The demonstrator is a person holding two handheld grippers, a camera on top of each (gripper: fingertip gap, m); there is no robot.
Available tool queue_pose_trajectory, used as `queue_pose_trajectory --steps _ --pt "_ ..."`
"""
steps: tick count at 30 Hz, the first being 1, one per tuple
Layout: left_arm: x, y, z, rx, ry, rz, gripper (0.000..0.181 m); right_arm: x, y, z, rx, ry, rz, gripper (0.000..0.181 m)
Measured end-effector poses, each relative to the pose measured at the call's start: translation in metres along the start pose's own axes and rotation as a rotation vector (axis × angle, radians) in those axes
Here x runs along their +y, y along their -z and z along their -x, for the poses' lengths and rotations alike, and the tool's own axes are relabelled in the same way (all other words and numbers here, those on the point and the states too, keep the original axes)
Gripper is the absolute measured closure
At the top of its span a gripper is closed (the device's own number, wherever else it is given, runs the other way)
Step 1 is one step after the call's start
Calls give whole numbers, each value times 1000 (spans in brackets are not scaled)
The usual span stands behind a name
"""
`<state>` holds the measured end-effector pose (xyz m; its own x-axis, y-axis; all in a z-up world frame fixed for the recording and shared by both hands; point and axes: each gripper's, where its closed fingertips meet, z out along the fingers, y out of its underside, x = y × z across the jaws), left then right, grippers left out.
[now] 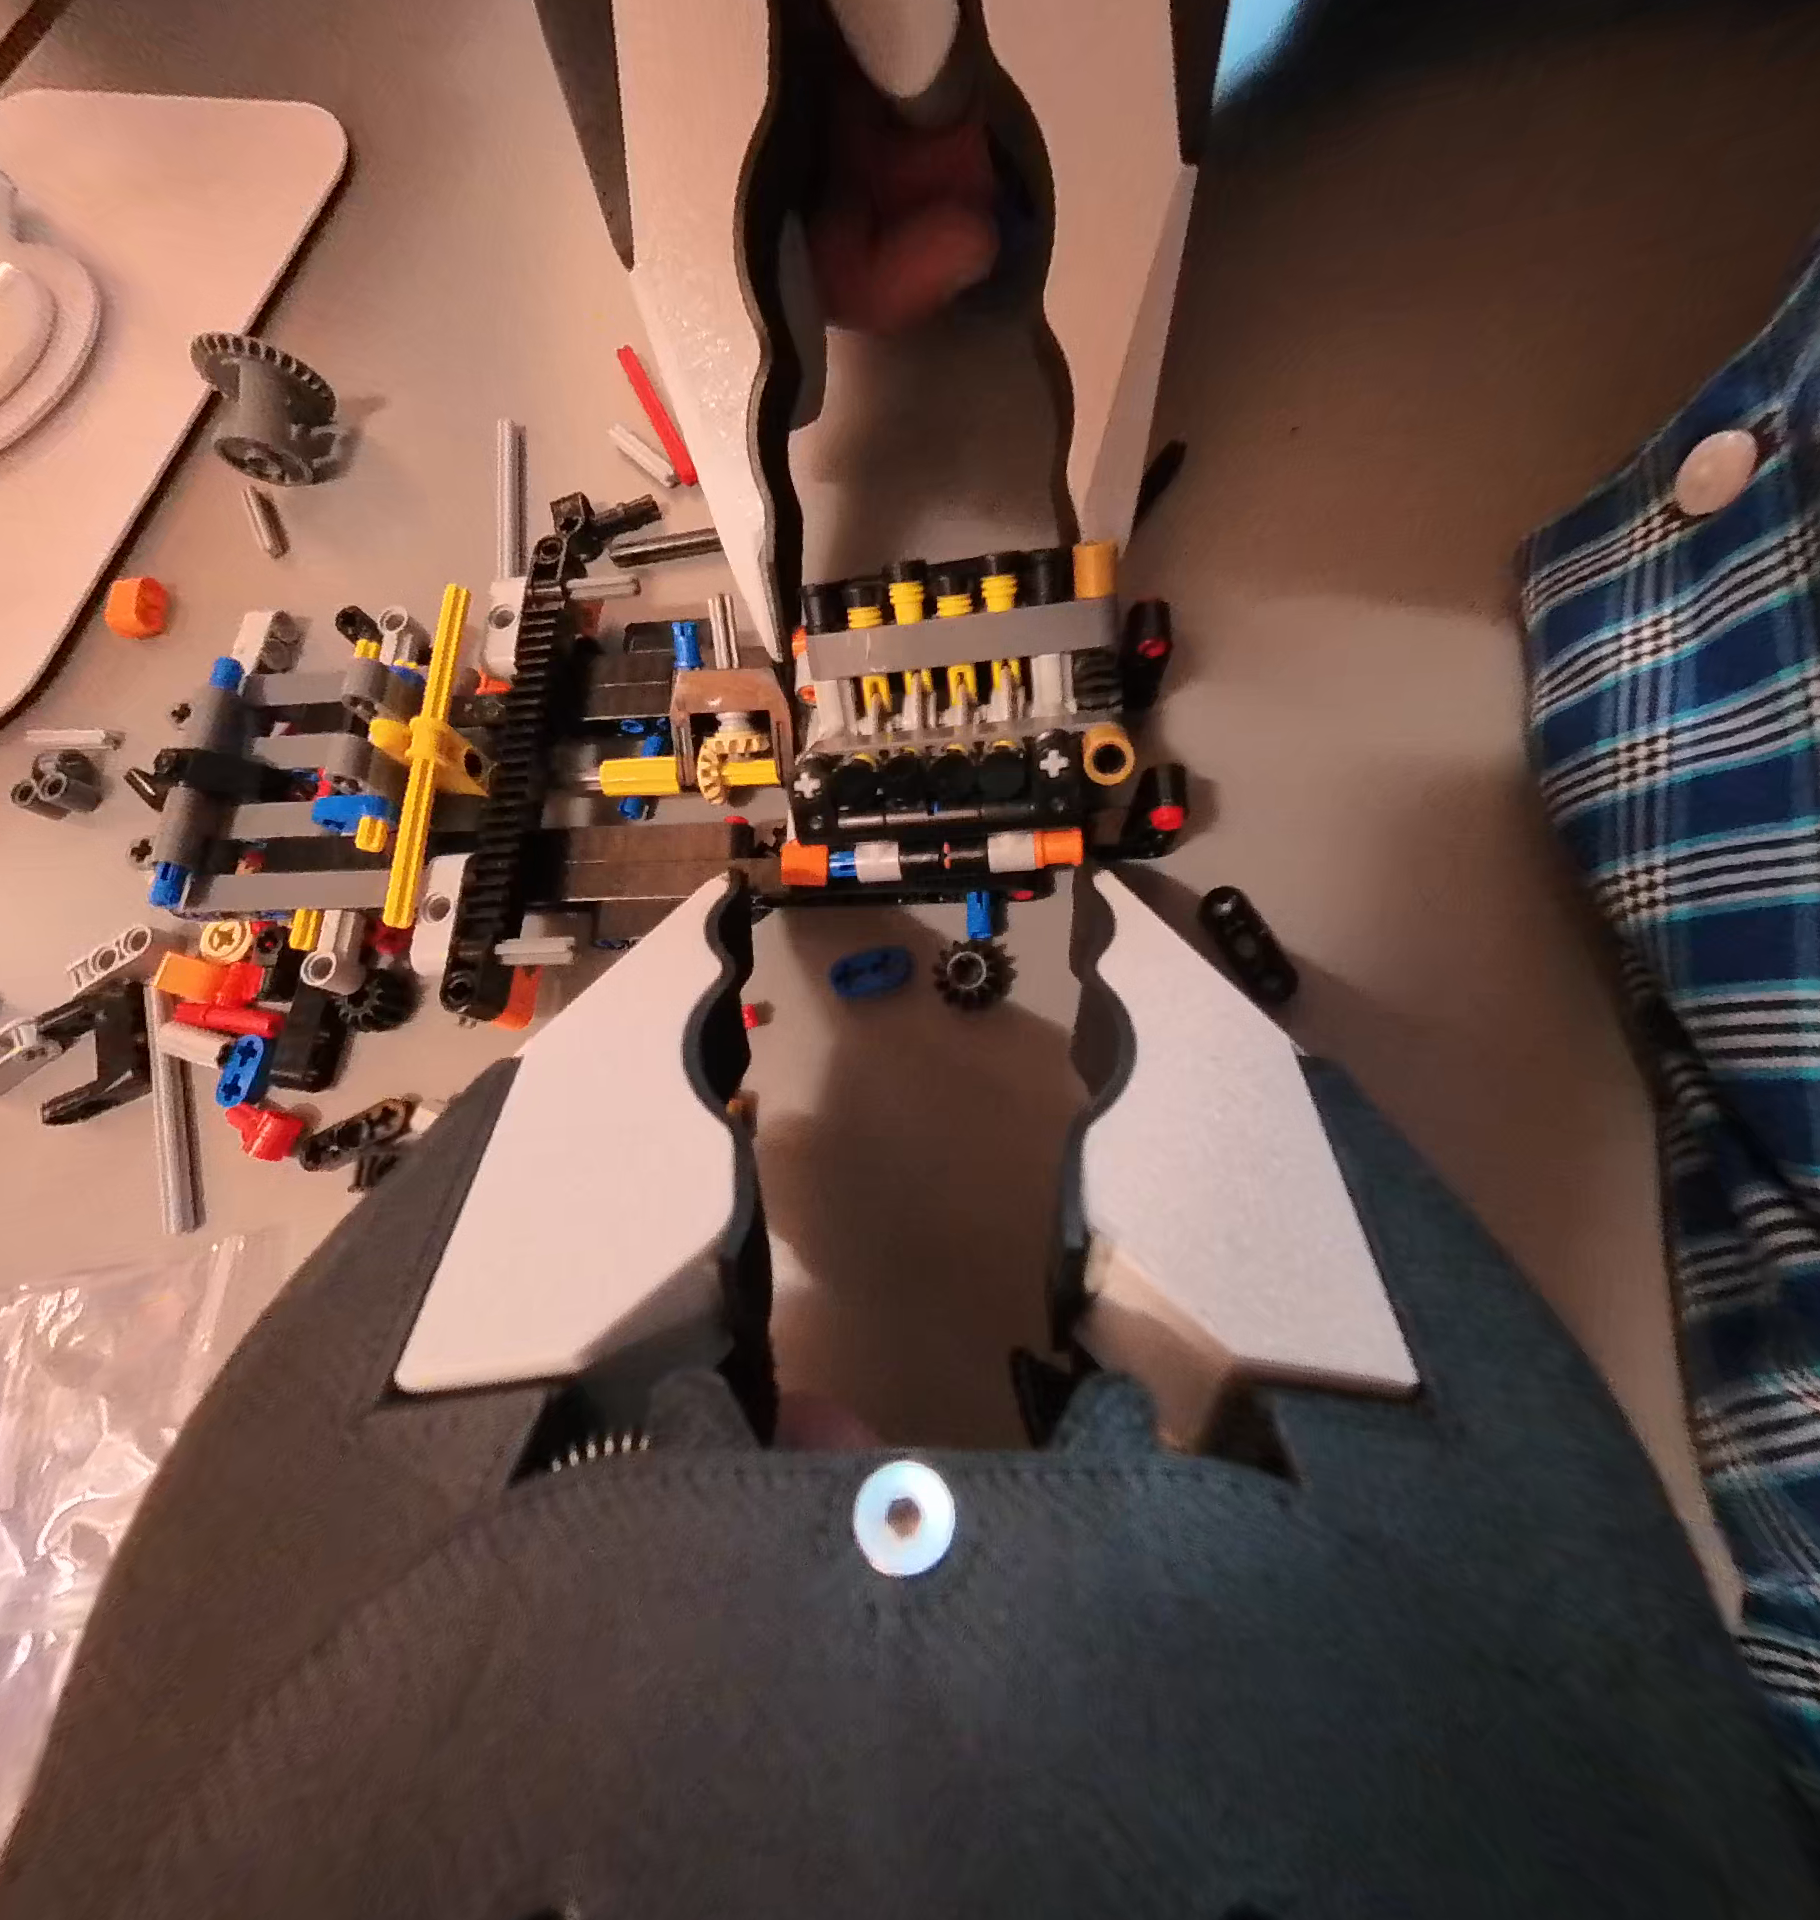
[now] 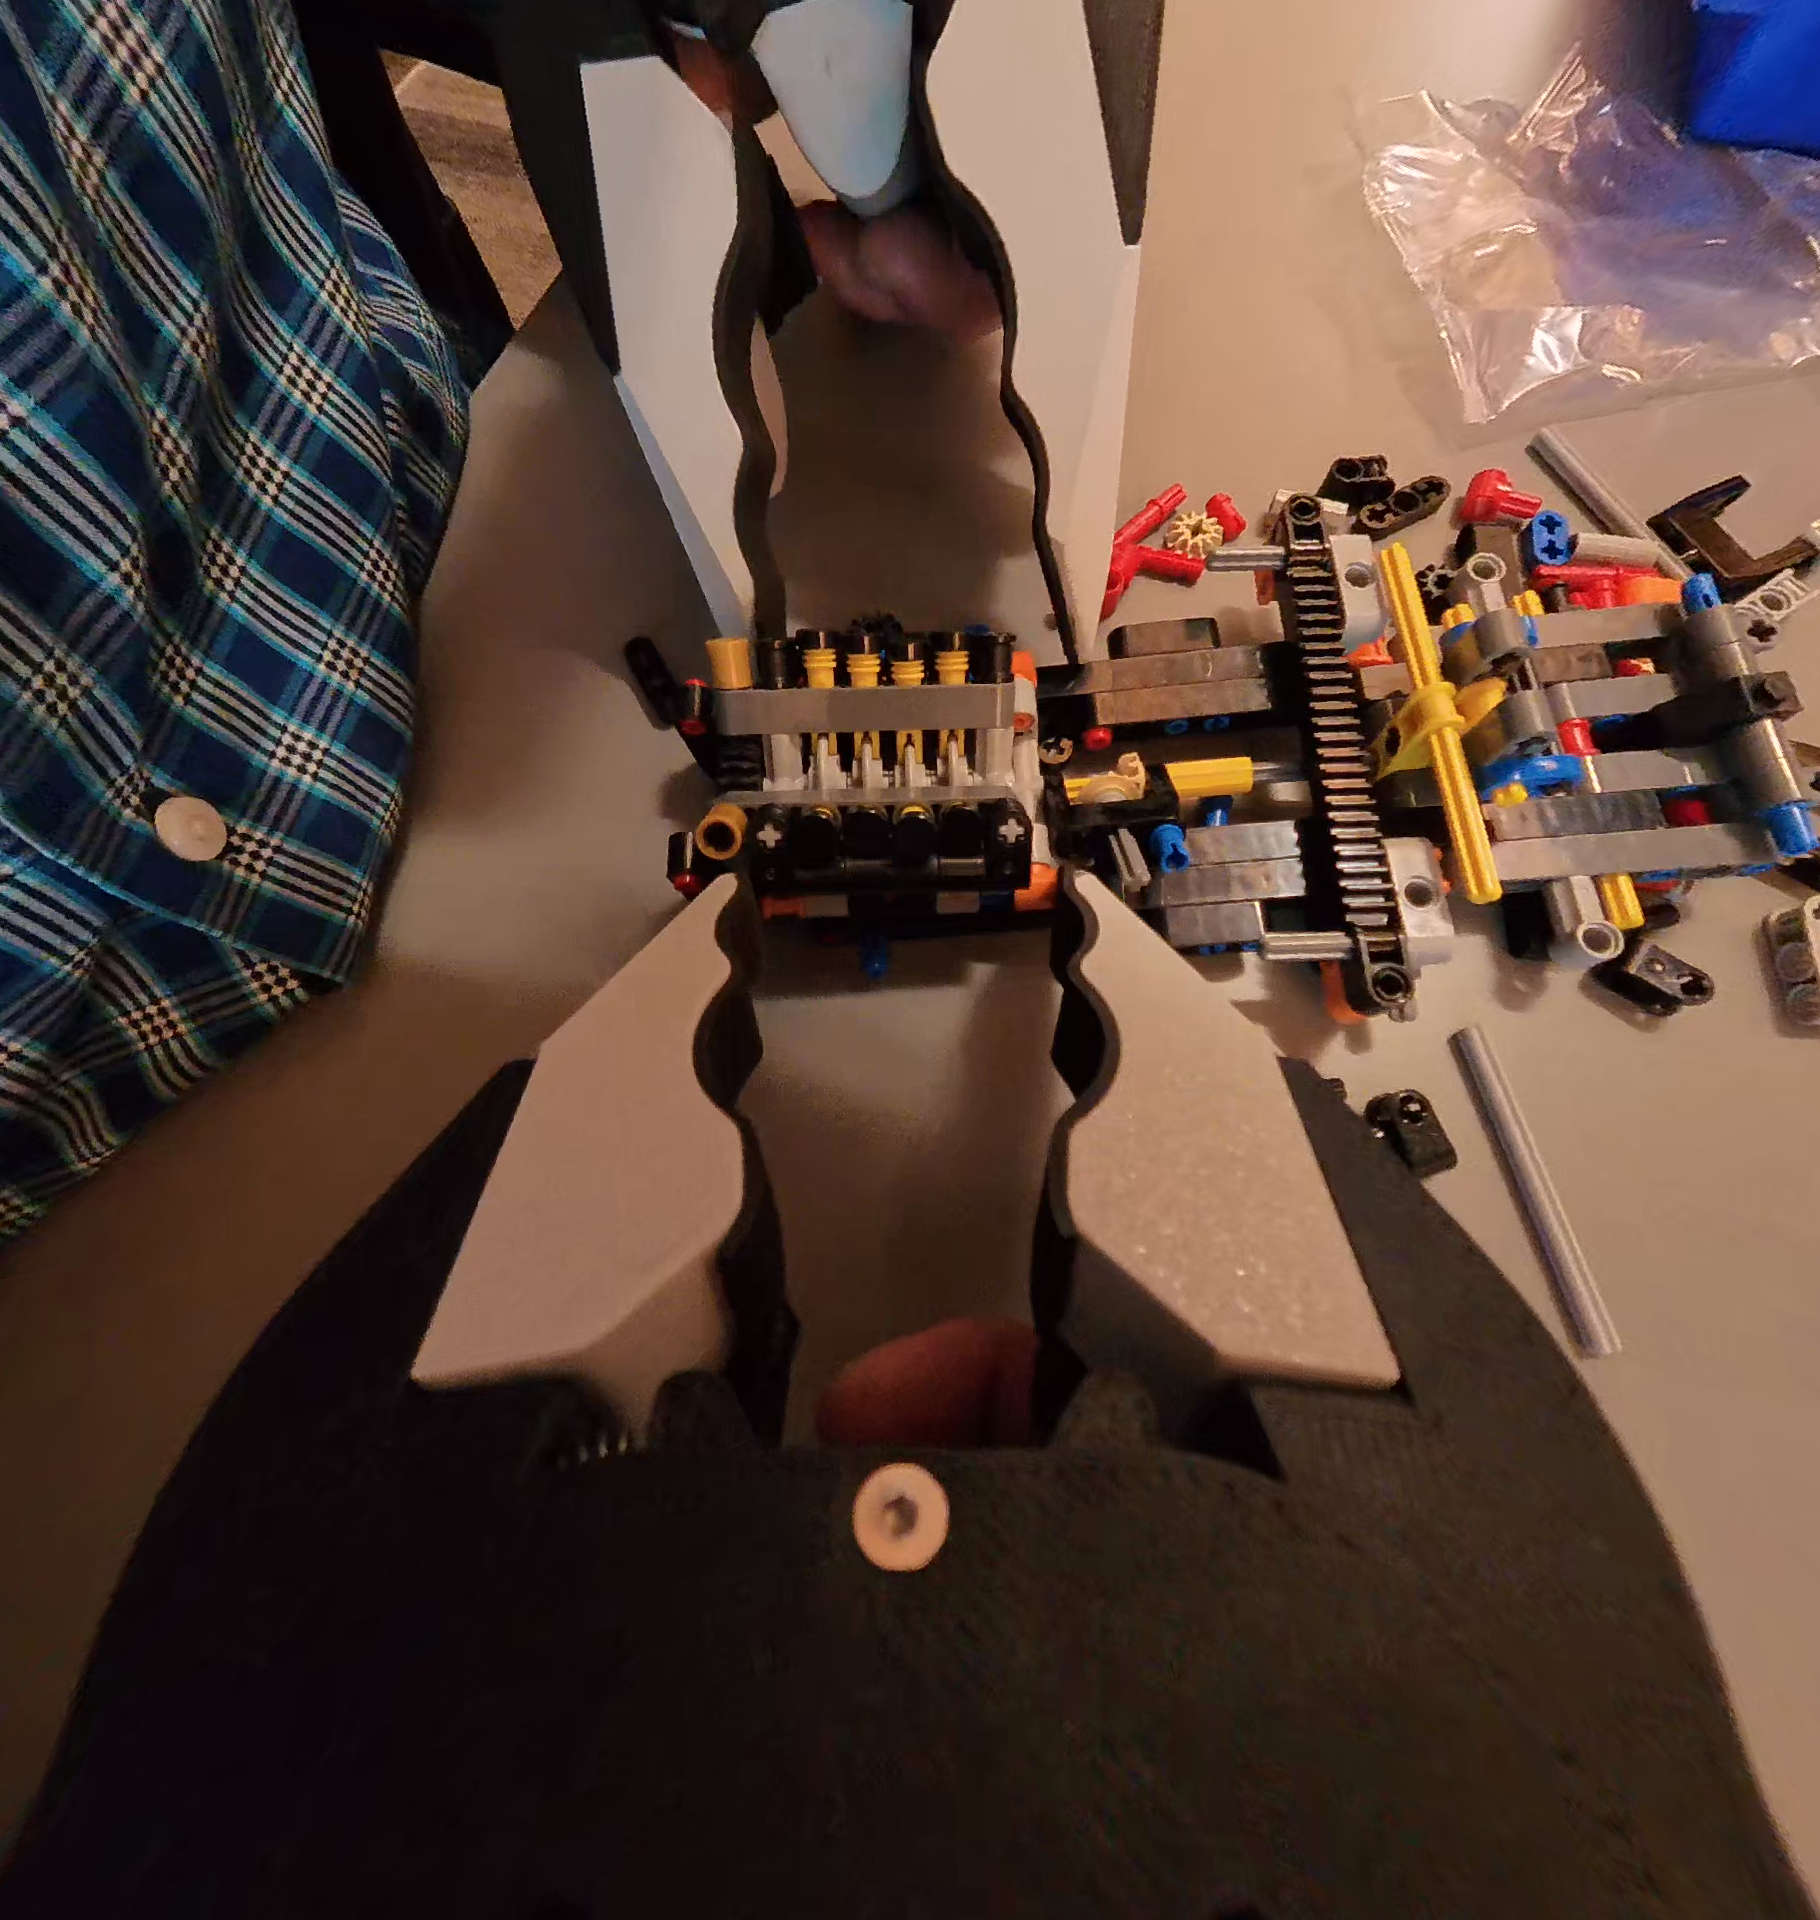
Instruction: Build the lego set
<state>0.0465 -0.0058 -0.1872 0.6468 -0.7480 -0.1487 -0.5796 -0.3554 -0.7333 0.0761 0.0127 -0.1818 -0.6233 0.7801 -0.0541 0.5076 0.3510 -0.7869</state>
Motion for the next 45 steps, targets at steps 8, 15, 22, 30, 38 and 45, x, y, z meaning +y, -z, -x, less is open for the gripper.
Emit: queue_pose_trajectory --steps 8,15,22,30,38,45 --pt "0 -3 2 -40 -69 -6 132 0 0 1 -5 -1 1 126" --pt "3 -2 3 2 -41 -7 119 0 0 1 -8 -4 1 126" --pt "-2 -3 -1 36 -29 -29 125 1 0 1 -6 -3 1 126" --pt "-8 -5 0 67 71 -39 127 0 0 0 -7 -5 0 126" --pt "-7 -6 0 61 86 -31 127 0 0 0 -6 -4 1 125" --pt "-7 -6 -1 47 61 -26 127 0 -1 0 -5 -5 2 125"
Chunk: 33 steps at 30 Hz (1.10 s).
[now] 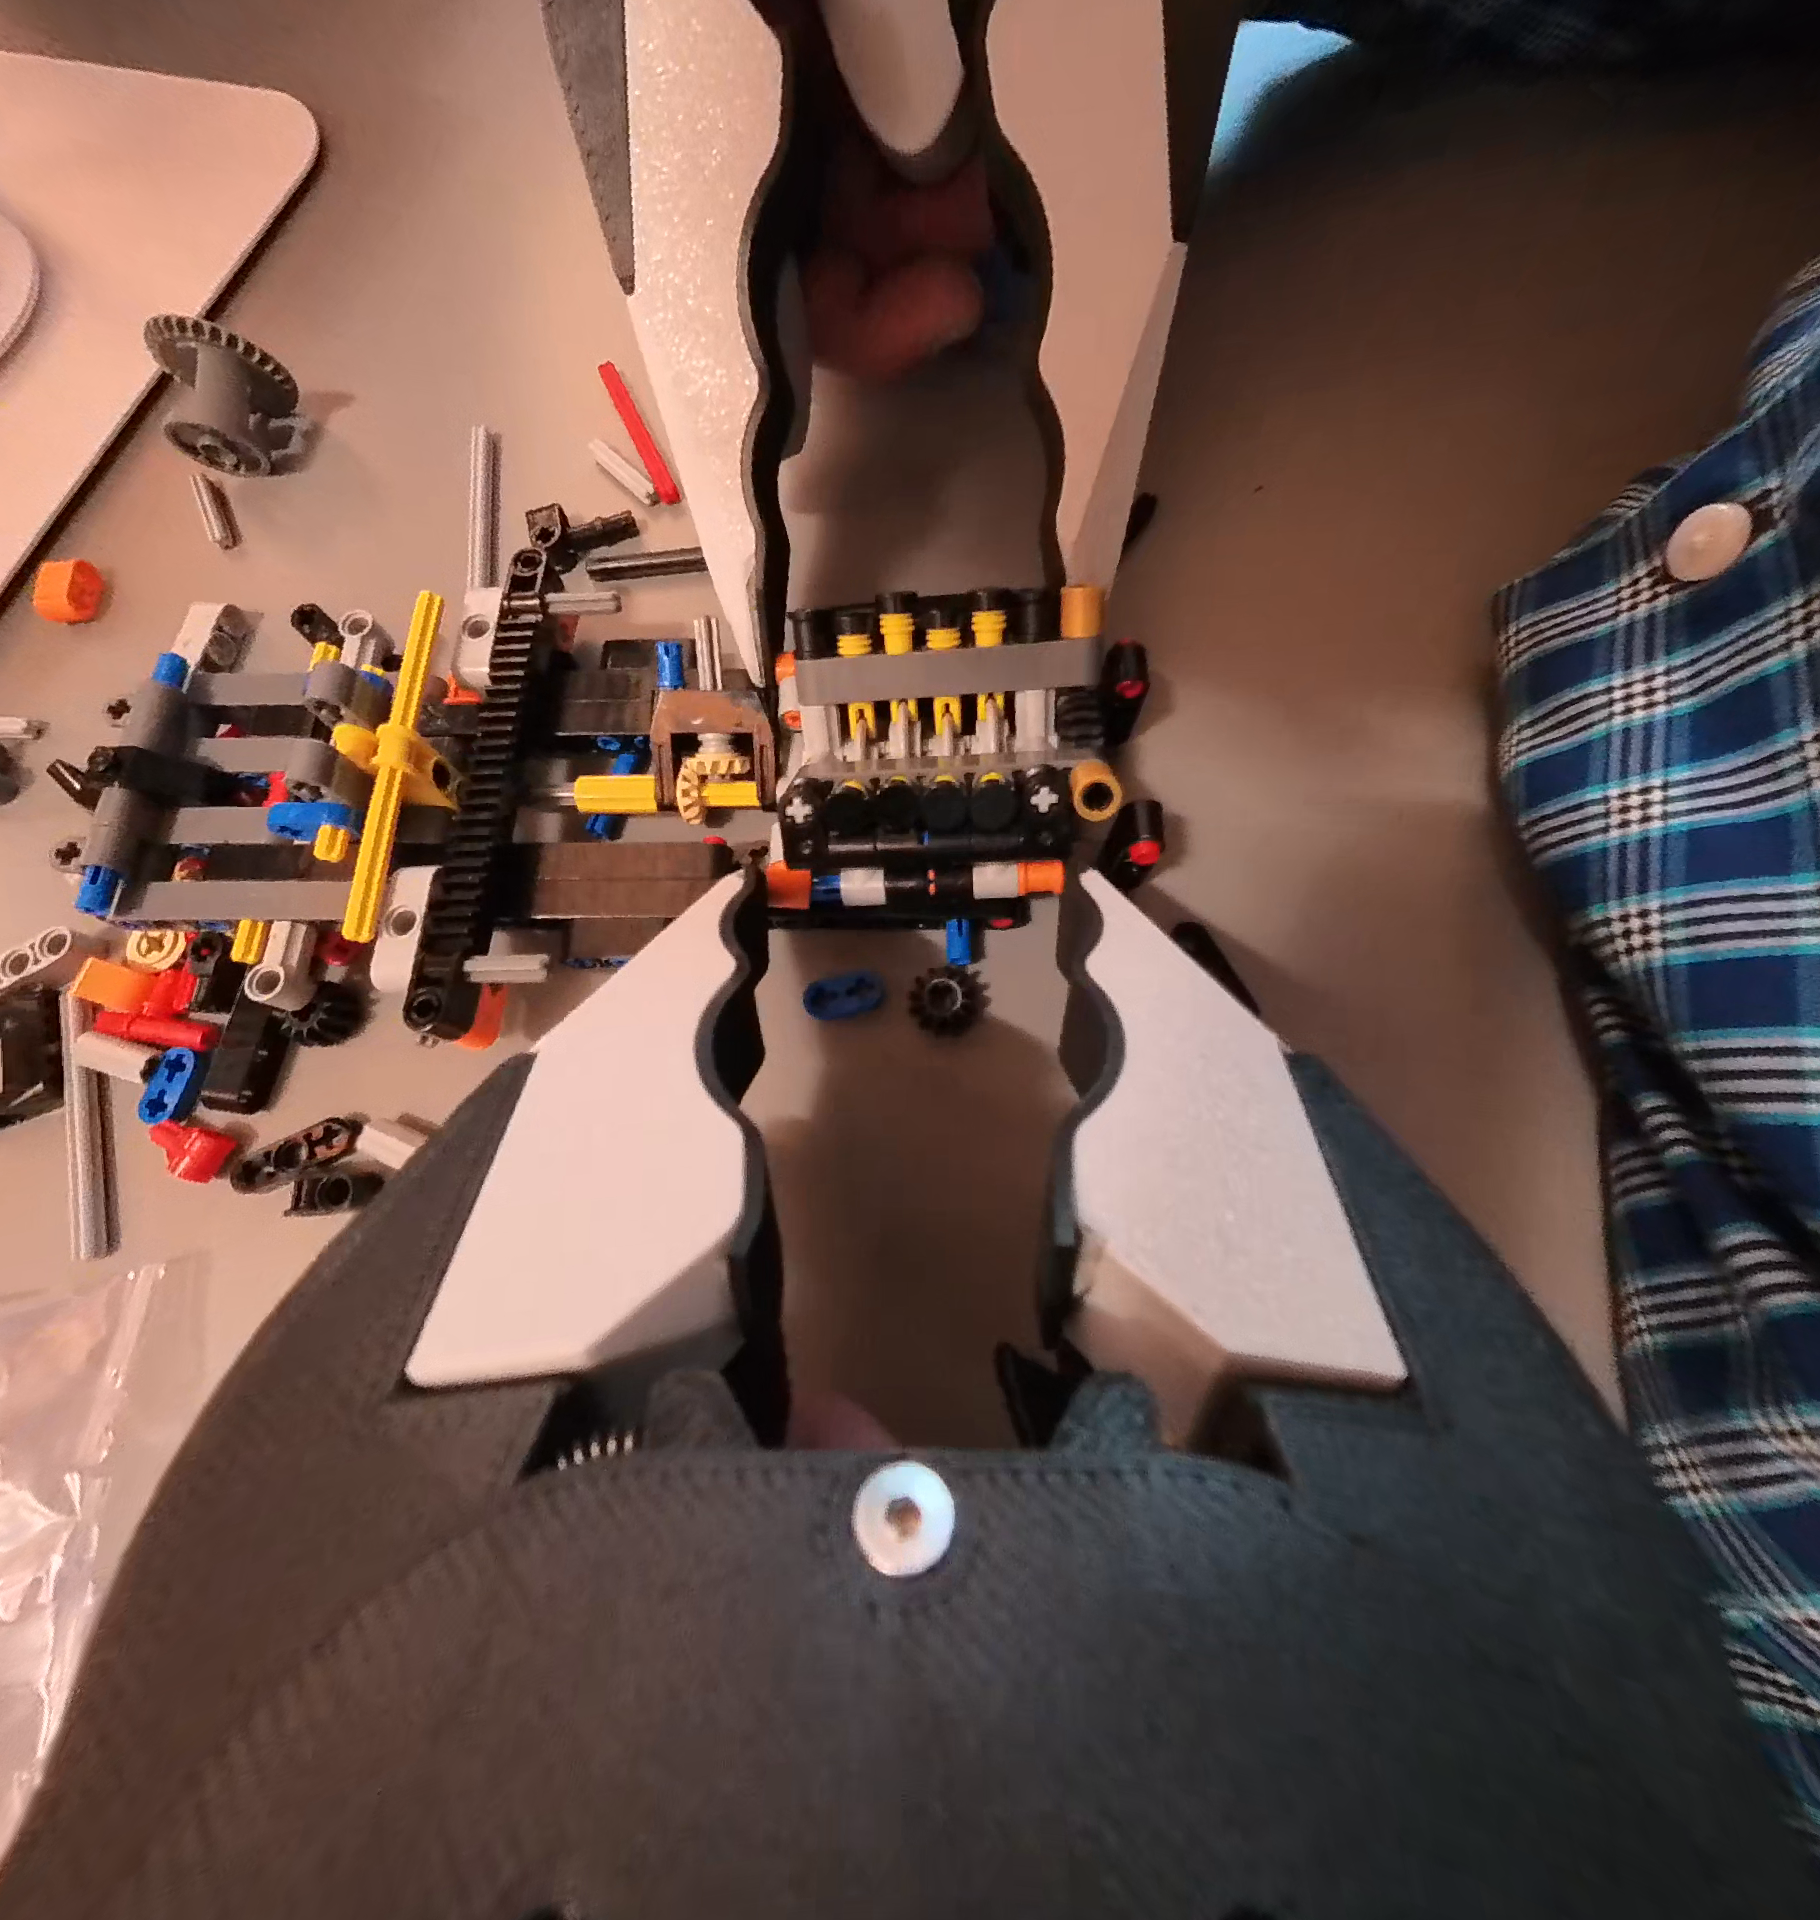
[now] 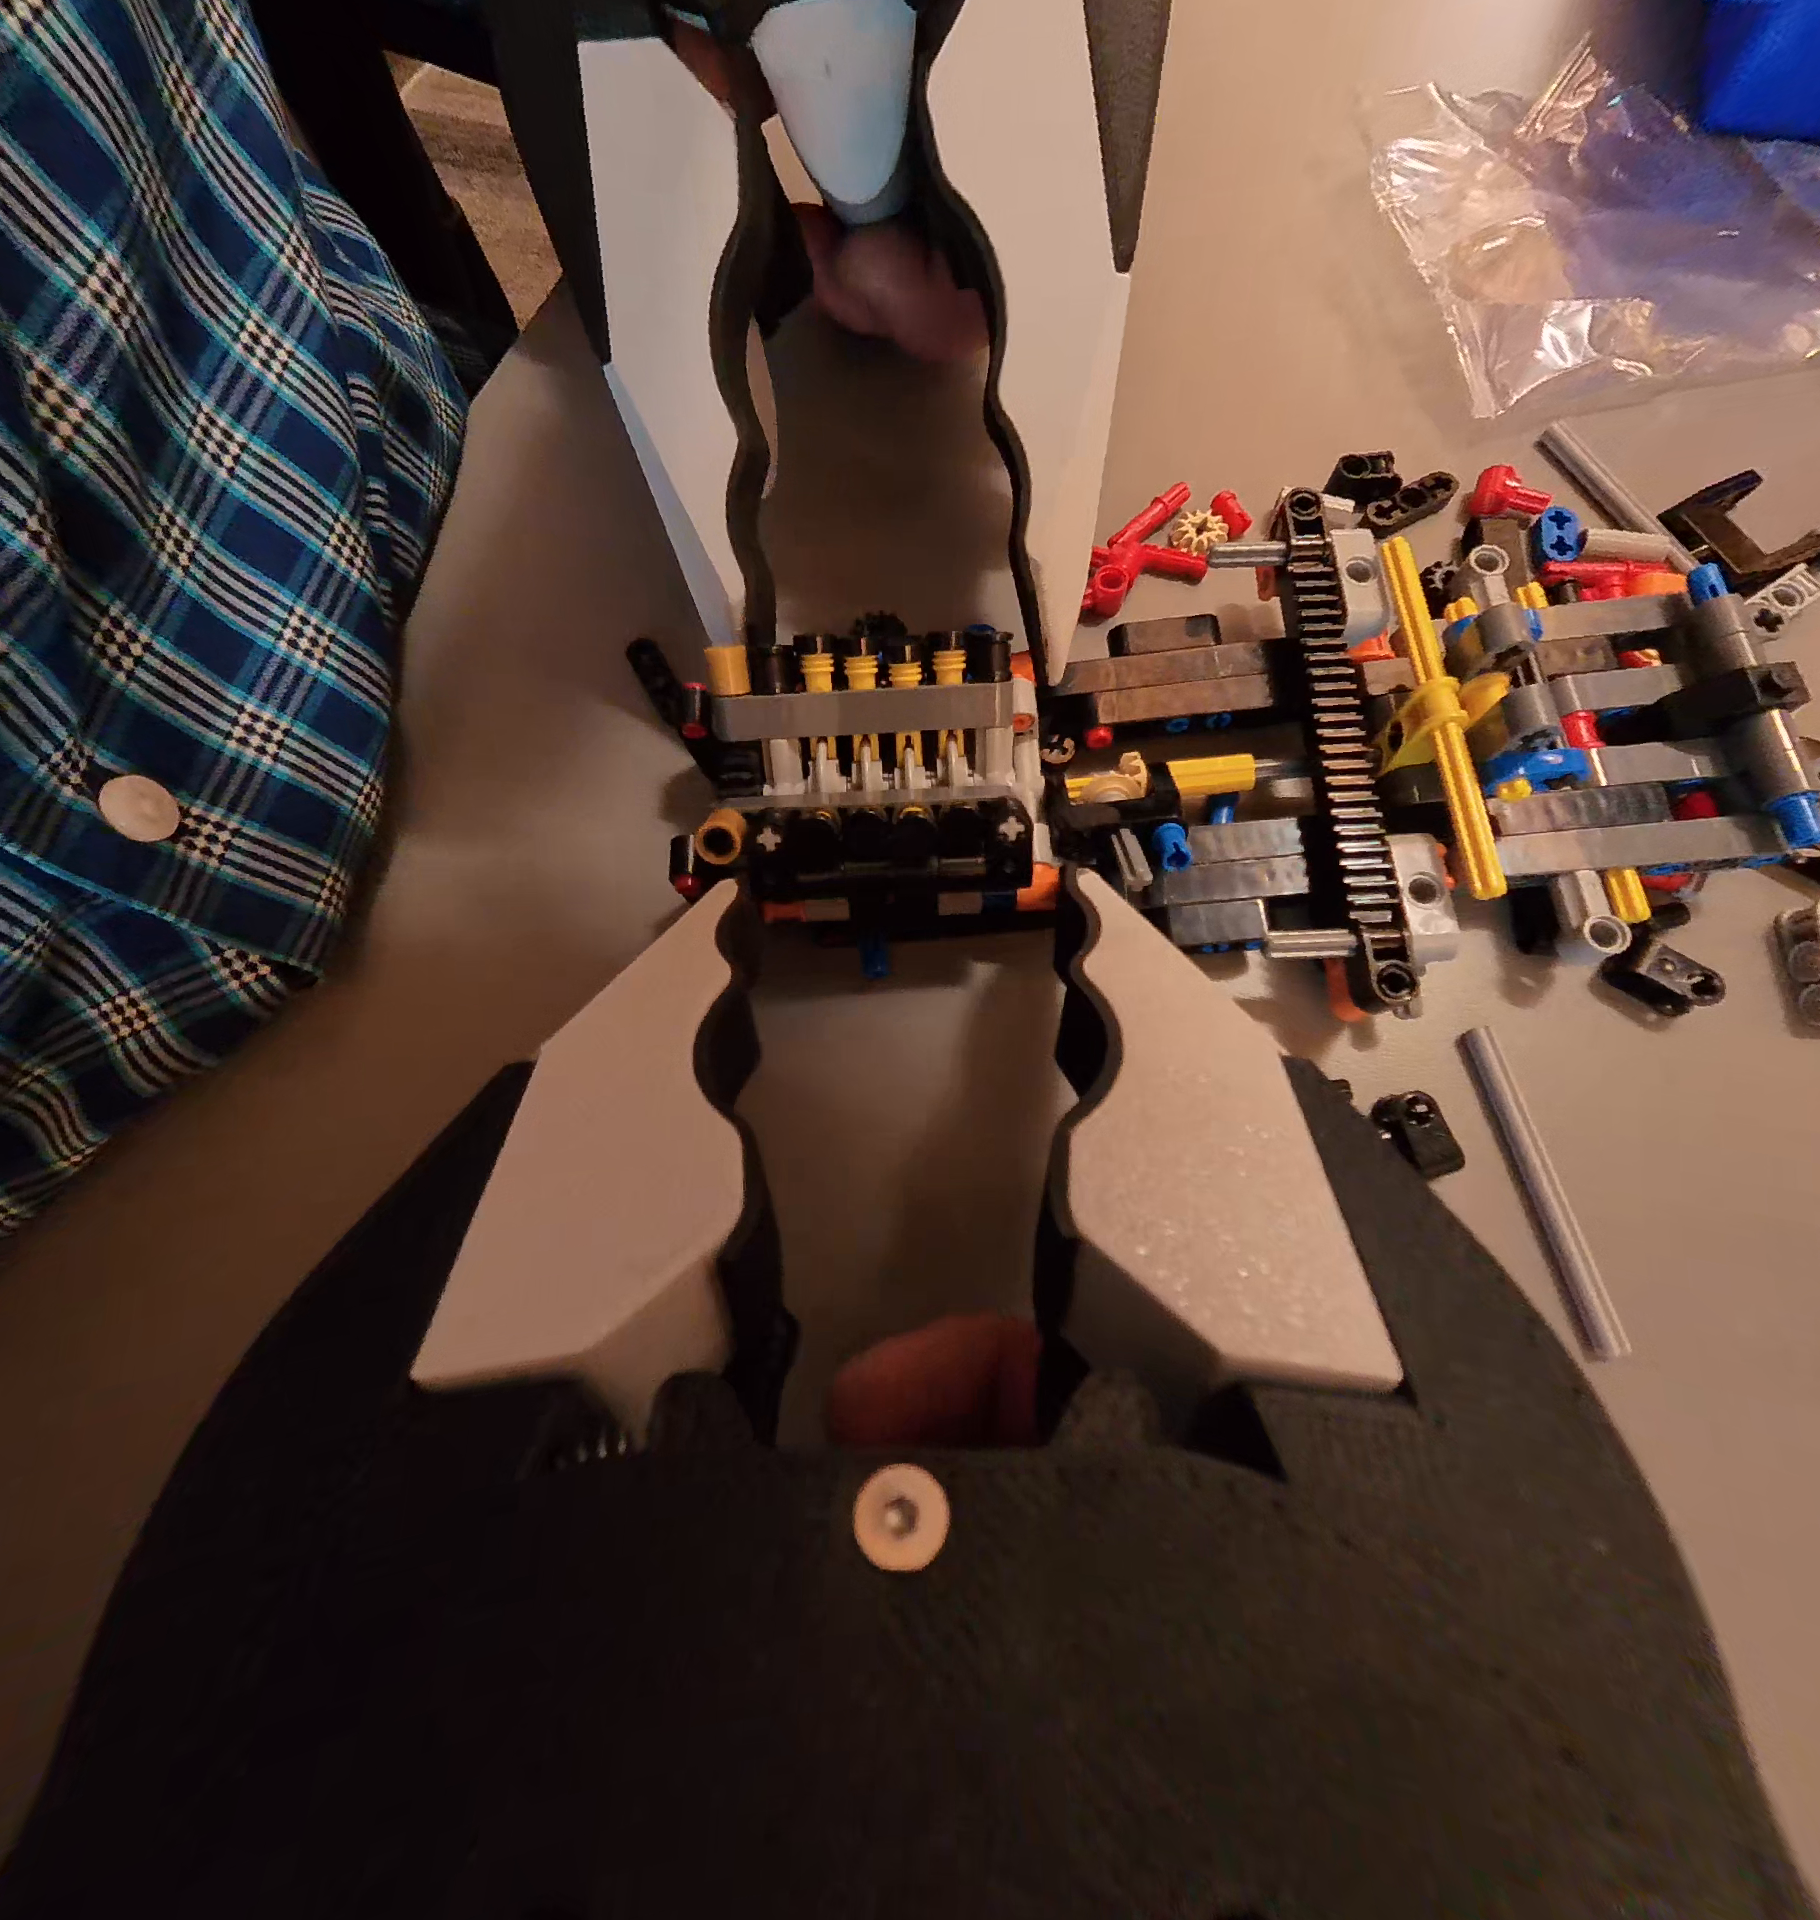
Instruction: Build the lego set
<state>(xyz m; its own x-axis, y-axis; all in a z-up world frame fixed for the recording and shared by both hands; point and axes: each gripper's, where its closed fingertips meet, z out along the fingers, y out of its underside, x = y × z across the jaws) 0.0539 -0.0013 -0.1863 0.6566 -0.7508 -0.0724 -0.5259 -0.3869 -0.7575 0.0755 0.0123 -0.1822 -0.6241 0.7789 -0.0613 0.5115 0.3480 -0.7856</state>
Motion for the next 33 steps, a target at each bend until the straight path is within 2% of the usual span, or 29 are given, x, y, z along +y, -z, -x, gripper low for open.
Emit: queue_pose_trajectory --steps 8,18,22,33 --pt "1 2 -1 3 -19 1 127 1 3 0 -56 9 2 122" --pt "2 4 -1 5 -26 1 127 4 1 -6 -3 89 18 132" --pt "2 5 -3 9 -33 1 127 4 0 -3 -5 87 15 126" --pt "4 7 -4 13 -49 2 127 3 -2 -4 29 92 13 129"
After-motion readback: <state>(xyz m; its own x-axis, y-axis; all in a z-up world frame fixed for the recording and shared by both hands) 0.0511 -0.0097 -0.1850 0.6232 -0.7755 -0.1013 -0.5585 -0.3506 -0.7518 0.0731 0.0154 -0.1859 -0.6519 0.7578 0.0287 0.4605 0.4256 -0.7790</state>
